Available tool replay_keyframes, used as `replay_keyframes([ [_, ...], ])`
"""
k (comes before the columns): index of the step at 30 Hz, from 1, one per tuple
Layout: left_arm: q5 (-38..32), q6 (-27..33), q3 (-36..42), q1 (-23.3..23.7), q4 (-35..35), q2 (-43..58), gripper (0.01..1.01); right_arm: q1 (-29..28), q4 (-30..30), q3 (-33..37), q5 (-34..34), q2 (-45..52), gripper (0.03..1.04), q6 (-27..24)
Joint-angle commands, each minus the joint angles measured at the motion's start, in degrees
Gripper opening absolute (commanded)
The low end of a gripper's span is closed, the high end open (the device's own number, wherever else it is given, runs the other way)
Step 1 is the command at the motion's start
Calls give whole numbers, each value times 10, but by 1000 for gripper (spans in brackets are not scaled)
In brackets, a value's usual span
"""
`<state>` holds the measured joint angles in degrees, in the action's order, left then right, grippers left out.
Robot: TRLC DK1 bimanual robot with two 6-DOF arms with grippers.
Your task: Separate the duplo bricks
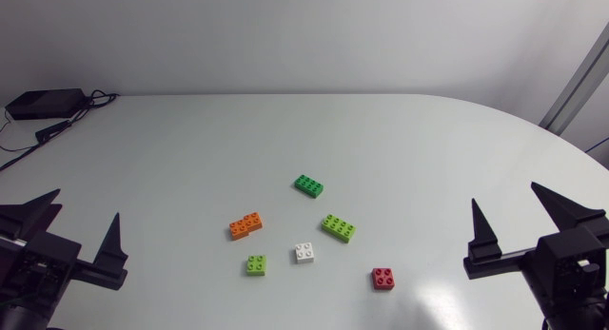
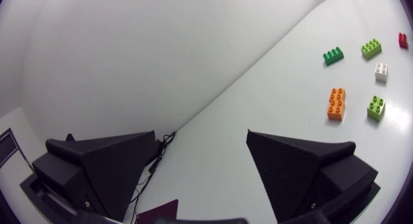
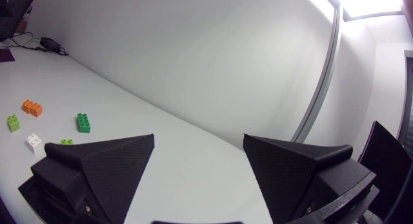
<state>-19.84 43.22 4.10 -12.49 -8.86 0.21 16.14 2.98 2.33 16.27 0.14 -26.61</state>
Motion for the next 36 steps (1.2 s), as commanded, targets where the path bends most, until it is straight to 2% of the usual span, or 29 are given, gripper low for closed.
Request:
replay_keyframes([
  [1, 1, 29, -8, 7, -24, -11, 989, 2, -4, -26, -1, -4, 993, 2],
  [2, 1, 29, -8, 9, -24, -11, 987, 2, -3, -26, -1, -4, 993, 2],
  [4, 1, 17, -8, 9, -25, -11, 989, -52, -7, -26, -32, -4, 993, 5],
  [6, 1, 0, -7, 11, -28, -11, 989, -106, -8, -26, -39, -3, 993, 38],
  [7, 1, -1, -7, 12, -29, -11, 987, -112, -8, -26, -40, -4, 993, 84],
  [10, 1, -10, -7, 11, -29, -11, 987, -120, -9, -27, -45, -5, 993, 168],
  [15, 4, -43, -10, -17, -12, -11, 987, -147, -9, -27, -51, -5, 993, 211],
  [22, 4, -248, -14, -14, 10, -11, 987, -153, -10, -27, -55, -5, 993, 220],
  [25, 4, -260, -16, -8, 26, -10, 987, -157, -10, -27, -61, -5, 993, 220],
  [30, 4, -297, -18, 41, 41, -10, 987, -175, -13, -27, -88, -5, 992, 220],
  [36, 5, -292, -23, 42, 74, -10, 987, -175, -14, -27, -97, -5, 993, 220],
])
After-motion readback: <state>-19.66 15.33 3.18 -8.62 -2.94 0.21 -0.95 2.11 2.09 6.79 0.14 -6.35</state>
